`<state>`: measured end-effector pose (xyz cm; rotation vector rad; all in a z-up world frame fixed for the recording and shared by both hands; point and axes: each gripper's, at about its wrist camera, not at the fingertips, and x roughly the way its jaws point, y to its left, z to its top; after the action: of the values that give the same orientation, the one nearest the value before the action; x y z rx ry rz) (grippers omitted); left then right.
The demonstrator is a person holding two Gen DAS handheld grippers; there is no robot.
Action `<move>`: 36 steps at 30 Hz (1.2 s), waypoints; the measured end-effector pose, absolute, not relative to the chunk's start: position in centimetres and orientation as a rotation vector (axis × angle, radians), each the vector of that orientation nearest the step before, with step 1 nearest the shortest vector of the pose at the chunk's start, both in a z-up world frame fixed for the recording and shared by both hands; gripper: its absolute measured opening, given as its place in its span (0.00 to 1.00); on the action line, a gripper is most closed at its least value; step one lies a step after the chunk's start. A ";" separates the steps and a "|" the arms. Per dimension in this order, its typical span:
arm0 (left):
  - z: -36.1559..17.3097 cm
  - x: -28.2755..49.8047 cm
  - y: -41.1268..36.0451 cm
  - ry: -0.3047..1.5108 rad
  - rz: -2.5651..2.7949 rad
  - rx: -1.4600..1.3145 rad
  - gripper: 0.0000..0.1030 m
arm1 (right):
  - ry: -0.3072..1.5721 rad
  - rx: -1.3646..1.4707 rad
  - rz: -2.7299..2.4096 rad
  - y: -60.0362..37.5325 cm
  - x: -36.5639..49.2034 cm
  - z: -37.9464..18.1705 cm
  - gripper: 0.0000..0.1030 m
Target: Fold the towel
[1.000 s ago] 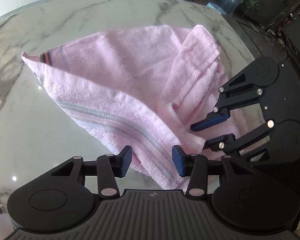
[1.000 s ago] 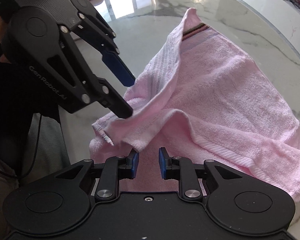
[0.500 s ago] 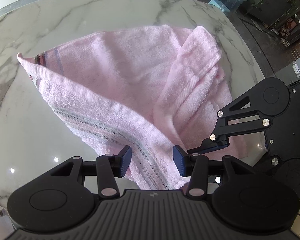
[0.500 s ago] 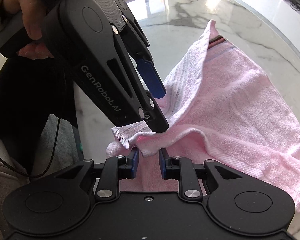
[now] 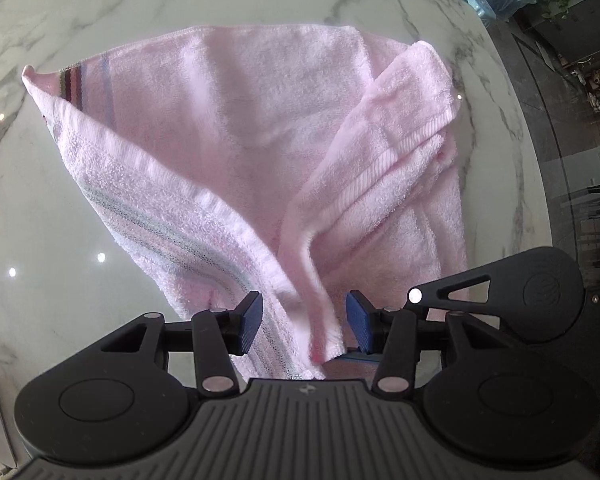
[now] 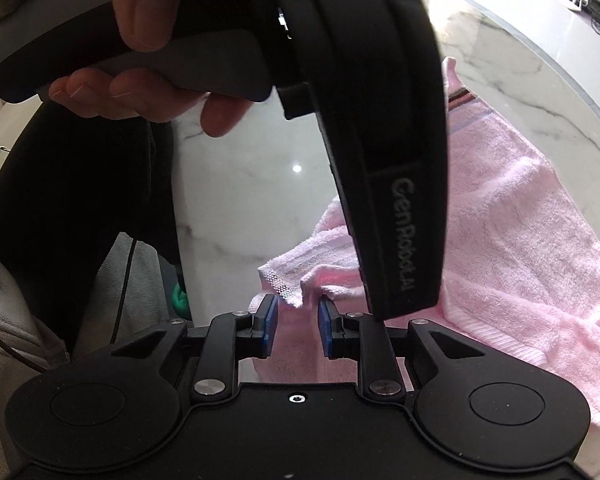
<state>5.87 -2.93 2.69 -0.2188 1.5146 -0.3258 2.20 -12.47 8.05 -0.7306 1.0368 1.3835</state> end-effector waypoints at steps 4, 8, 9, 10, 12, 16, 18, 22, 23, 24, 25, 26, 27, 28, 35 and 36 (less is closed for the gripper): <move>1.8 6.4 -3.5 1.555 -0.311 -0.216 0.42 | 1.039 -0.719 1.391 -12.2 2.0 8.0 0.21; 1.0 6.6 -3.8 1.563 -0.296 -0.216 0.41 | 1.057 -0.700 1.395 -12.5 2.0 7.7 0.22; 0.7 6.6 -3.8 1.564 -0.298 -0.219 0.39 | 1.060 -0.692 1.394 -12.6 2.0 7.7 0.22; 0.4 6.5 -3.9 1.565 -0.300 -0.223 0.33 | 1.063 -0.682 1.395 -12.9 2.0 7.9 0.22; -0.2 6.3 -3.9 1.571 -0.299 -0.229 0.26 | 1.070 -0.674 1.390 -13.4 2.0 8.1 0.22; -0.4 5.7 -4.0 1.535 -0.293 -0.218 0.16 | 1.094 -0.689 1.368 -14.6 2.2 8.4 0.22; -0.2 5.4 -4.0 1.513 -0.298 -0.205 0.10 | 1.112 -0.714 1.344 -15.3 2.4 8.4 0.22; 0.2 4.6 -4.3 1.466 -0.310 -0.172 0.08 | 1.145 -0.751 1.251 -16.9 4.0 8.4 0.24; 0.3 4.4 -4.3 1.458 -0.313 -0.169 0.08 | 1.149 -0.756 1.217 -17.4 4.5 8.5 0.24; 0.4 4.1 -4.3 1.448 -0.317 -0.167 0.08 | 1.153 -0.757 1.189 -17.7 5.0 8.5 0.24; 0.5 3.9 -4.3 1.442 -0.317 -0.166 0.08 | 1.156 -0.759 1.160 -18.1 5.5 8.6 0.24; 0.6 3.6 -4.3 1.432 -0.318 -0.162 0.08 | 1.158 -0.760 1.134 -18.5 6.0 8.6 0.24; 0.8 3.2 -4.2 1.420 -0.319 -0.155 0.08 | 1.157 -0.762 1.114 -18.8 6.6 8.5 0.24; 1.0 2.9 -4.1 1.414 -0.321 -0.150 0.08 | 1.159 -0.766 1.092 -19.2 7.1 8.5 0.24; 3.6 0.9 -3.2 1.393 -0.363 -0.073 0.08 | 1.163 -0.830 1.002 -20.8 10.3 8.2 0.24; 4.1 0.8 -2.9 1.393 -0.365 -0.069 0.08 | 1.157 -0.835 0.993 -21.1 10.8 8.0 0.25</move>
<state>0.82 -2.87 4.10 -0.0691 1.3932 -0.3649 10.78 -21.06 8.04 -0.8345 1.1572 0.9930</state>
